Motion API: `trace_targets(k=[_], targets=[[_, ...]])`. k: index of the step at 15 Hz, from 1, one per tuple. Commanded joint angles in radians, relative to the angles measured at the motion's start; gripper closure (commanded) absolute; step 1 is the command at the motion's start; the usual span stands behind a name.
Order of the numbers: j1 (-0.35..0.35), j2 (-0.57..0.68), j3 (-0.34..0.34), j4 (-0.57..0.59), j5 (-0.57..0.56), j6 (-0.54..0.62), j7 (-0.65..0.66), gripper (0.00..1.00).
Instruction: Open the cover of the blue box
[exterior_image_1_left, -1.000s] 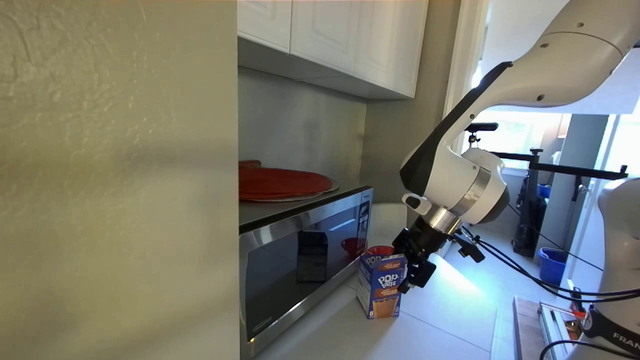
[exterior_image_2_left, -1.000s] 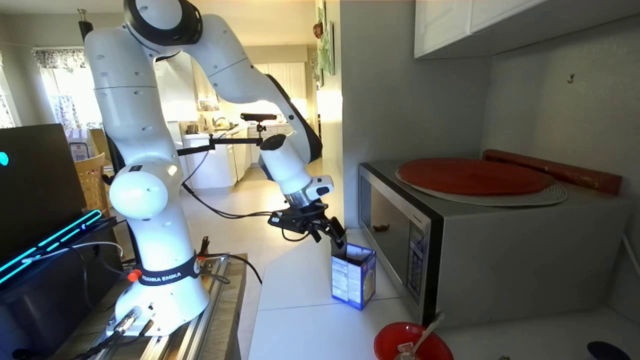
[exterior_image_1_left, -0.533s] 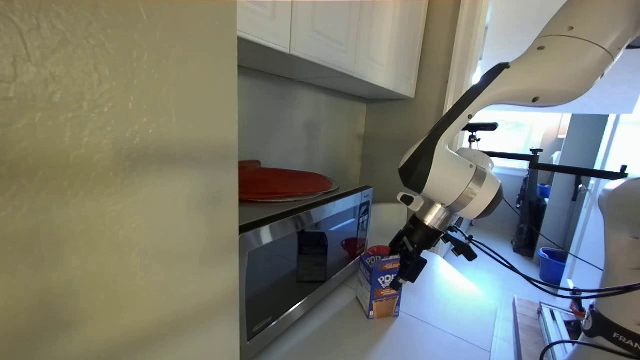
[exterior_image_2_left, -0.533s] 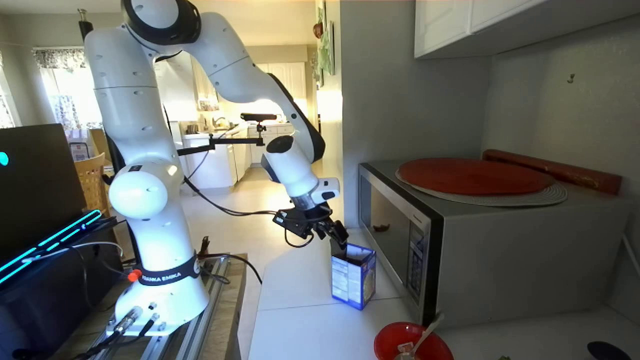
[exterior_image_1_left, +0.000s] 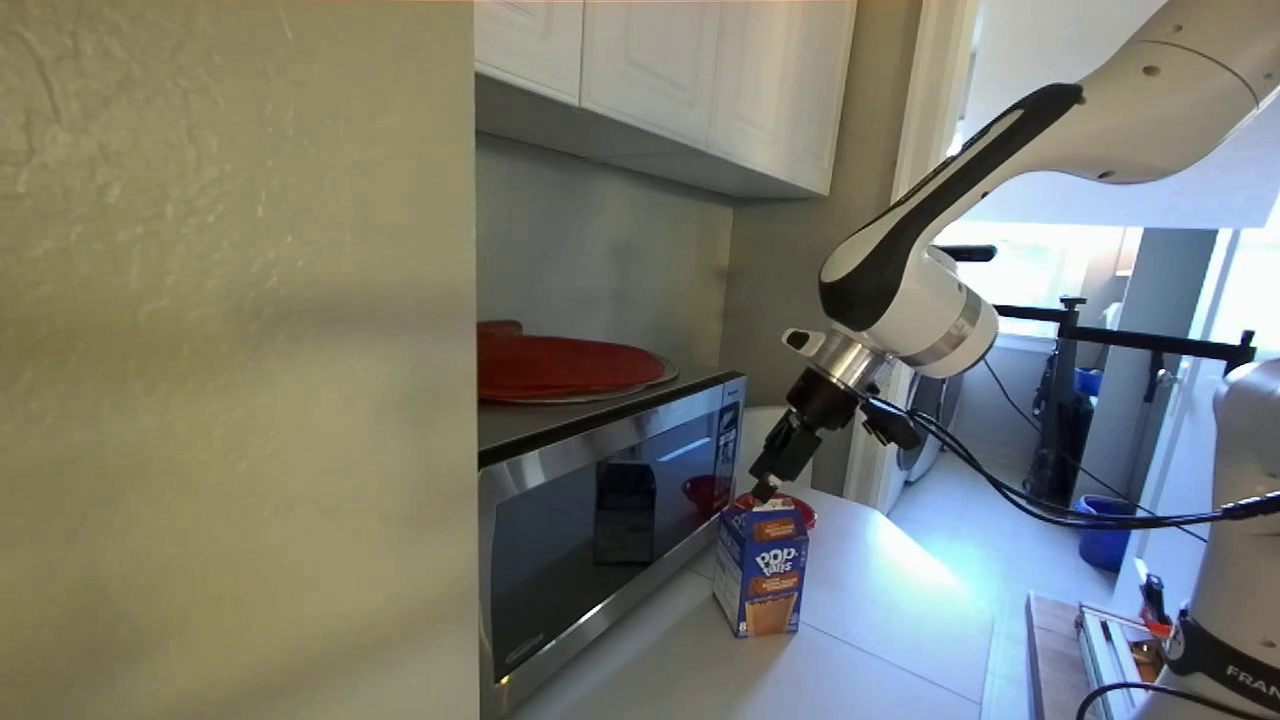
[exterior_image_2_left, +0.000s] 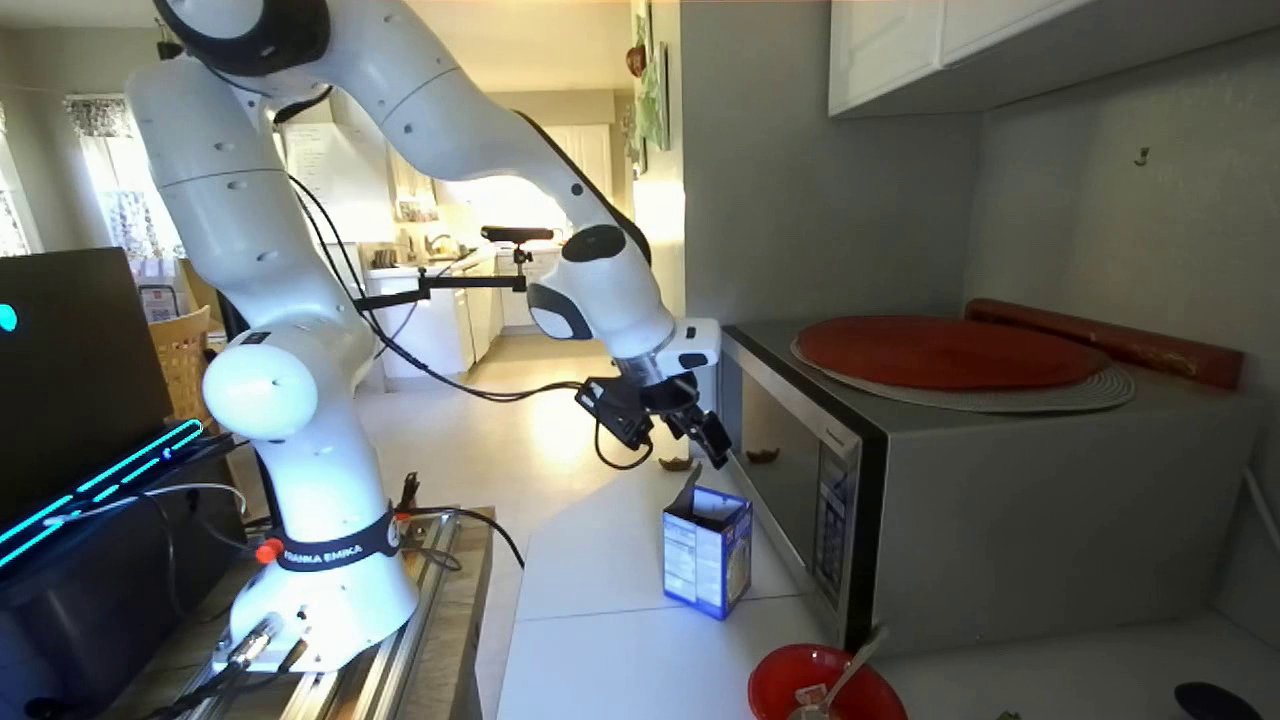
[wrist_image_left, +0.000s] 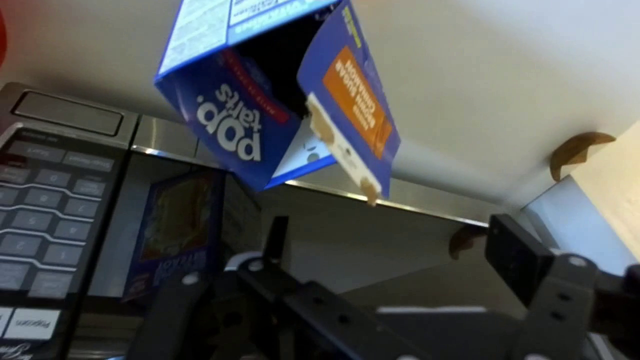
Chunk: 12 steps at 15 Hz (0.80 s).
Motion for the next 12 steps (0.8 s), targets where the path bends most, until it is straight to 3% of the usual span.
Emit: trace_targets(k=[1,4,6,8,9,11,12], targets=[[-0.178,-0.070,0.052,0.022,-0.276,-0.139,0.272,0.00],[-0.421,-0.104,0.185,0.059,-0.524,-0.258,0.503,0.00],[-0.566,-0.165,0.256,0.128,-0.690,-0.431,0.648,0.00],[-0.556,-0.151,0.207,0.211,-0.818,-0.573,0.738,0.00],[-0.411,-0.132,0.053,0.248,-0.916,-0.637,0.802,0.00],[-0.346,-0.141,-0.023,0.326,-0.959,-0.798,0.817,0.00],[-0.302,-0.137,-0.057,0.260,-0.944,-0.677,0.805,0.00]])
